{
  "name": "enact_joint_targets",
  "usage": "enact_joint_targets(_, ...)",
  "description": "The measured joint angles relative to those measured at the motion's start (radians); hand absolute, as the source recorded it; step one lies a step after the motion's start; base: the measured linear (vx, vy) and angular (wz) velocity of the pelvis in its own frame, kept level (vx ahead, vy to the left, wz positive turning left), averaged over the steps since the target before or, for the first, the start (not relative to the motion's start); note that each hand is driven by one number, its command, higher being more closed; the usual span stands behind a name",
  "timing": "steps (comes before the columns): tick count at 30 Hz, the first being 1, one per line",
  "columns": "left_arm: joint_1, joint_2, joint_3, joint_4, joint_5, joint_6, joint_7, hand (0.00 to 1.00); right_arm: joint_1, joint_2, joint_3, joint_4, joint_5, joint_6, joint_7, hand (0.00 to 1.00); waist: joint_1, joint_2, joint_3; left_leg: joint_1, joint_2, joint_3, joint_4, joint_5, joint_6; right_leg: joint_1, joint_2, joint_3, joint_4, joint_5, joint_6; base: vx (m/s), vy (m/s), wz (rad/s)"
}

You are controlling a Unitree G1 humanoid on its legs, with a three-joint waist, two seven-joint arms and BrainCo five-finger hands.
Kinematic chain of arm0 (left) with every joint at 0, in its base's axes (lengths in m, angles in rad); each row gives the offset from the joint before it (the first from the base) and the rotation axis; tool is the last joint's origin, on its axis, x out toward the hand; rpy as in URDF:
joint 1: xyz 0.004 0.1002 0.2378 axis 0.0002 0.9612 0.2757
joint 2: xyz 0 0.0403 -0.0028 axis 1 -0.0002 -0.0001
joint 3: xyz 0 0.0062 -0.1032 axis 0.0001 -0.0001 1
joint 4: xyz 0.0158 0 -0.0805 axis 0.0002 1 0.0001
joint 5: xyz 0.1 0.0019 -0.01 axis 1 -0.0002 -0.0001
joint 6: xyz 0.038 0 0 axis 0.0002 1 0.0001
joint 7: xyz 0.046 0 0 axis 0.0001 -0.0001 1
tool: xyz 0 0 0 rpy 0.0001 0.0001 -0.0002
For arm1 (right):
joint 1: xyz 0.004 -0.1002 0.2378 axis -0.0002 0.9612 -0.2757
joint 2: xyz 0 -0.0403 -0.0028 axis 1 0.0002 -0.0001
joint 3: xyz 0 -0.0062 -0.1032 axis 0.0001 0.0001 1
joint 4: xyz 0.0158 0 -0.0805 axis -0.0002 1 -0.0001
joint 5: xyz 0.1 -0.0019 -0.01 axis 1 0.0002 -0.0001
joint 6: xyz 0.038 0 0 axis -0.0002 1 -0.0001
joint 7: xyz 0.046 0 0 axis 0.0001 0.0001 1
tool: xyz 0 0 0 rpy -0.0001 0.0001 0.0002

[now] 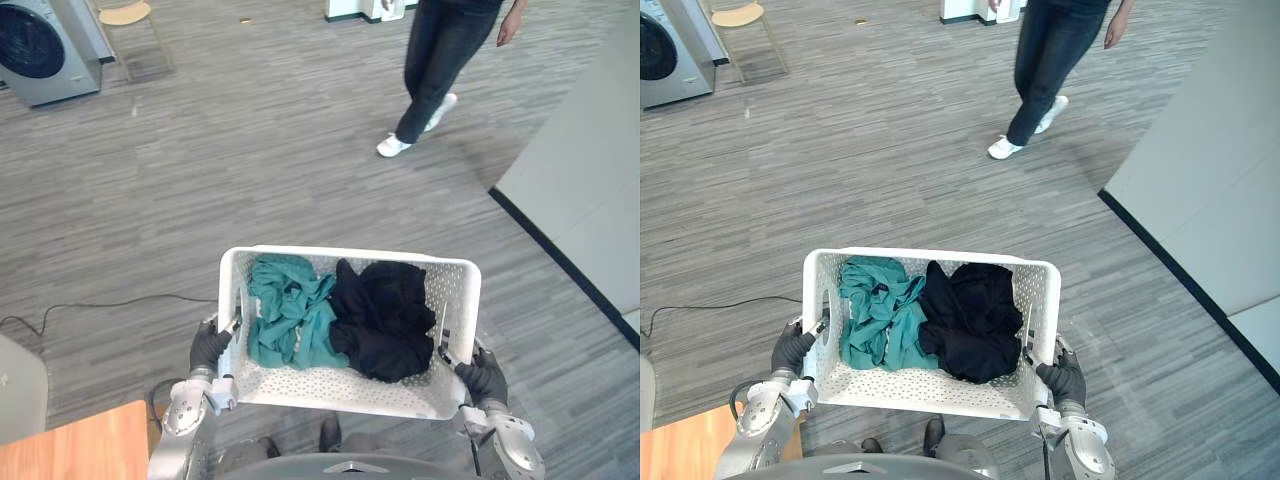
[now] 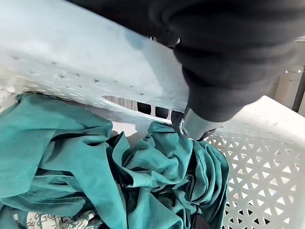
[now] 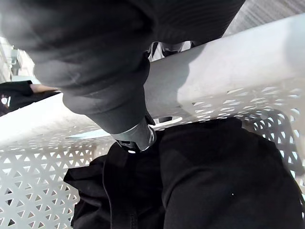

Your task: Pick up the laundry basket with both hands and put the clothes into the washing machine.

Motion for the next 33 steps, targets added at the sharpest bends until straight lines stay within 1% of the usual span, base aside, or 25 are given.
enact_joint_targets(3,-0.034,0.009,0.001,-0.001,0.009,0.0,0.012,1.0,-0.05,0.0,0.015,0.032,0.0,0.0,-0.016,1.0,0.013,-0.002,0.002,0.0,-0.011,0.0,0.026,0.0,0.0,-0.01,-0.022,0.0,0.047,-0.035,0.008,0.04,0.101,0.08)
enact_joint_targets(5,-0.063,0.017,0.001,-0.001,0.017,0.0,0.027,1.0,-0.075,0.002,0.024,0.048,0.0,0.0,-0.035,1.0,0.012,-0.012,0.019,-0.049,0.008,0.007,0.183,-0.005,-0.001,-0.001,-0.045,-0.005,0.082,-0.085,0.004,-0.02,0.073,0.22)
enact_joint_targets(6,-0.075,0.019,-0.001,-0.003,0.018,0.0,0.029,1.0,-0.078,-0.001,0.029,0.047,0.0,0.0,-0.048,1.0,0.014,-0.009,0.03,-0.113,0.065,0.033,0.378,0.004,0.011,0.017,-0.049,-0.008,0.095,-0.105,0.002,-0.01,0.069,0.09)
enact_joint_targets(7,-0.078,0.019,-0.002,-0.003,0.018,0.0,0.039,1.0,-0.084,-0.004,0.036,0.046,-0.001,0.0,-0.061,1.0,0.021,0.0,0.041,-0.161,0.146,0.09,0.555,0.048,0.062,0.048,-0.041,-0.008,0.103,-0.121,-0.005,0.01,0.078,-0.04)
enact_joint_targets(8,-0.078,0.019,-0.004,-0.002,0.018,0.0,0.046,1.0,-0.085,-0.005,0.039,0.046,-0.001,0.0,-0.068,1.0,0.022,-0.002,0.044,-0.175,0.178,0.117,0.619,0.066,0.073,0.062,-0.04,-0.004,0.105,-0.128,-0.007,0.08,0.111,-0.15)
enact_joint_targets(9,-0.083,0.018,-0.011,-0.003,0.018,0.001,0.053,1.0,-0.092,-0.009,0.042,0.04,-0.002,0.0,-0.087,1.0,0.023,0.003,0.042,-0.185,0.208,0.142,0.676,0.049,0.068,0.088,-0.045,0.003,0.107,-0.142,-0.008,0.19,0.174,-0.11)
enact_joint_targets(11,-0.131,0.015,-0.027,-0.003,0.018,0.0,0.074,1.0,-0.125,-0.031,0.041,0.028,-0.002,0.0,-0.114,1.0,0.025,0.005,0.04,-0.214,0.191,0.156,0.621,-0.015,0.039,0.09,-0.077,0.016,0.124,-0.157,0.006,0.23,0.199,-0.1)
enact_joint_targets(13,-0.207,0.012,-0.037,-0.002,0.018,0.0,0.093,1.0,-0.194,-0.08,0.041,0.028,-0.003,0.002,-0.139,1.0,0.026,0.001,0.042,-0.254,0.138,0.152,0.403,-0.037,0.0,0.082,-0.13,0.032,0.137,-0.176,0.038,0.21,0.182,-0.08)
enact_joint_targets(15,-0.262,-0.004,-0.034,-0.003,0.017,-0.006,0.122,1.0,-0.27,-0.124,0.049,0.03,-0.005,0.002,-0.159,1.0,0.029,0.003,0.041,-0.277,0.107,0.144,0.118,0.03,-0.056,0.094,-0.169,0.047,0.135,-0.202,0.08,0.3,0.261,-0.13)
enact_joint_targets(17,-0.286,-0.024,-0.024,-0.003,0.016,-0.01,0.142,1.0,-0.326,-0.158,0.06,0.035,-0.005,0.001,-0.176,1.0,0.033,0.015,0.033,-0.271,0.112,0.156,-0.033,0.092,-0.063,0.131,-0.187,0.05,0.123,-0.235,0.125,0.45,0.355,-0.16)
enact_joint_targets(18,-0.279,-0.03,-0.021,-0.003,0.016,-0.01,0.151,1.0,-0.335,-0.153,0.064,0.047,-0.005,0.002,-0.178,1.0,0.045,-0.025,0.017,-0.246,0.086,0.197,0.022,0.129,-0.03,0.184,-0.246,0.044,0.113,-0.269,0.124,0.57,0.405,-0.08)
enact_joint_targets(19,-0.268,-0.033,-0.021,-0.003,0.019,-0.01,0.153,1.0,-0.33,-0.152,0.066,0.05,-0.005,0.002,-0.178,1.0,0.045,-0.039,-0.008,-0.231,0.06,0.212,0.033,0.132,-0.027,0.208,-0.265,0.043,0.139,-0.265,0.128,0.82,0.438,0.4)
enact_joint_targets(20,-0.263,-0.044,-0.021,-0.003,0.019,-0.01,0.157,1.0,-0.331,-0.153,0.071,0.068,-0.005,-0.008,-0.178,1.0,0.037,-0.066,-0.022,-0.226,0.013,0.197,0.124,0.125,0.11,0.128,-0.361,0.065,0.442,-0.239,0.172,0.74,0.322,0.52)
enact_joint_targets(21,-0.263,-0.042,-0.022,-0.003,0.019,-0.01,0.157,1.0,-0.334,-0.153,0.073,0.079,-0.005,-0.009,-0.178,1.0,0.037,-0.074,-0.026,-0.224,0.006,0.196,0.145,0.103,0.11,0.103,-0.382,0.075,0.508,-0.22,0.195,0.89,0.365,0.81)
enact_joint_targets(22,-0.262,-0.028,-0.022,-0.002,0.025,-0.006,0.156,1.0,-0.347,-0.148,0.081,0.124,-0.005,-0.008,-0.176,1.0,0.042,-0.105,-0.038,-0.215,-0.034,0.182,0.202,0.019,0.122,0.003,-0.448,0.114,0.724,-0.089,0.227,0.59,0.249,0.54)
enact_joint_targets(23,-0.261,-0.022,-0.022,0.0,0.032,-0.001,0.157,1.0,-0.351,-0.136,0.087,0.147,-0.005,-0.008,-0.176,1.0,0.042,-0.116,-0.041,-0.199,-0.061,0.167,0.207,-0.015,0.131,-0.026,-0.473,0.125,0.798,0.007,0.22,0.73,0.283,0.82)
enact_joint_targets(24,-0.256,-0.005,-0.022,0.003,0.049,0.007,0.157,1.0,-0.357,-0.115,0.095,0.194,-0.005,-0.006,-0.175,1.0,0.034,-0.121,-0.04,-0.146,-0.098,0.129,0.2,-0.063,0.136,-0.078,-0.495,0.14,0.954,0.066,0.173,0.72,0.226,0.8)
enact_joint_targets(25,-0.252,0.013,-0.019,0.011,0.062,0.013,0.157,1.0,-0.355,-0.092,0.108,0.226,-0.005,-0.003,-0.175,1.0,0.032,-0.108,-0.034,-0.075,-0.123,0.086,0.166,-0.092,0.127,-0.129,-0.479,0.124,1.07,-0.049,0.114,0.72,0.197,0.78)
enact_joint_targets(26,-0.251,0.021,-0.018,0.017,0.065,0.017,0.157,1.0,-0.348,-0.086,0.112,0.235,-0.005,0.002,-0.174,1.0,0.03,-0.095,-0.03,-0.029,-0.127,0.072,0.137,-0.096,0.121,-0.146,-0.461,0.107,1.088,-0.094,0.098,0.72,0.151,0.78)
enact_joint_targets(28,-0.251,0.041,-0.04,0.032,0.068,0.017,0.157,1.0,-0.292,-0.088,0.118,0.206,-0.005,0.002,-0.172,1.0,-0.001,-0.026,-0.03,0.134,-0.123,-0.029,-0.006,-0.095,0.096,-0.26,-0.328,0.051,1.011,-0.227,0.055,0.74,0.126,1.0)
enact_joint_targets(29,-0.252,0.041,-0.044,0.033,0.067,0.016,0.157,1.0,-0.277,-0.089,0.117,0.187,-0.004,0.002,-0.172,1.0,-0.014,-0.013,-0.03,0.168,-0.12,-0.051,-0.038,-0.088,0.083,-0.3,-0.297,0.05,0.953,-0.242,0.053,0.88,0.063,1.21)
enact_joint_targets(30,-0.263,0.044,-0.048,0.039,0.066,0.012,0.154,1.0,-0.256,-0.089,0.109,0.158,-0.003,-0.001,-0.172,1.0,-0.039,-0.004,-0.027,0.221,-0.114,-0.081,-0.087,-0.074,0.059,-0.37,-0.256,0.056,0.748,-0.233,0.068,0.73,-0.011,1.14)
enact_joint_targets(31,-0.27,0.05,-0.05,0.045,0.066,0.007,0.153,1.0,-0.249,-0.09,0.109,0.148,-0.001,-0.001,-0.172,1.0,-0.054,-0.016,-0.028,0.272,-0.118,-0.09,-0.126,-0.068,0.023,-0.406,-0.231,0.057,0.443,-0.143,0.079,0.89,-0.074,0.99)
enact_joint_targets(32,-0.275,0.053,-0.051,0.05,0.066,0.005,0.153,1.0,-0.246,-0.089,0.109,0.143,-0.001,-0.001,-0.171,1.0,-0.057,-0.025,-0.028,0.304,-0.12,-0.09,-0.145,-0.073,-0.004,-0.413,-0.218,0.052,0.3,-0.077,0.074,0.79,-0.148,0.65)
enact_joint_targets(33,-0.278,0.063,-0.053,0.06,0.066,0.0,0.152,1.0,-0.216,-0.085,0.114,0.109,-0.001,0.0,-0.171,1.0,-0.055,-0.058,-0.032,0.369,-0.134,-0.101,-0.155,-0.1,-0.051,-0.434,-0.196,0.048,0.132,0.03,0.059,0.84,-0.165,0.59)
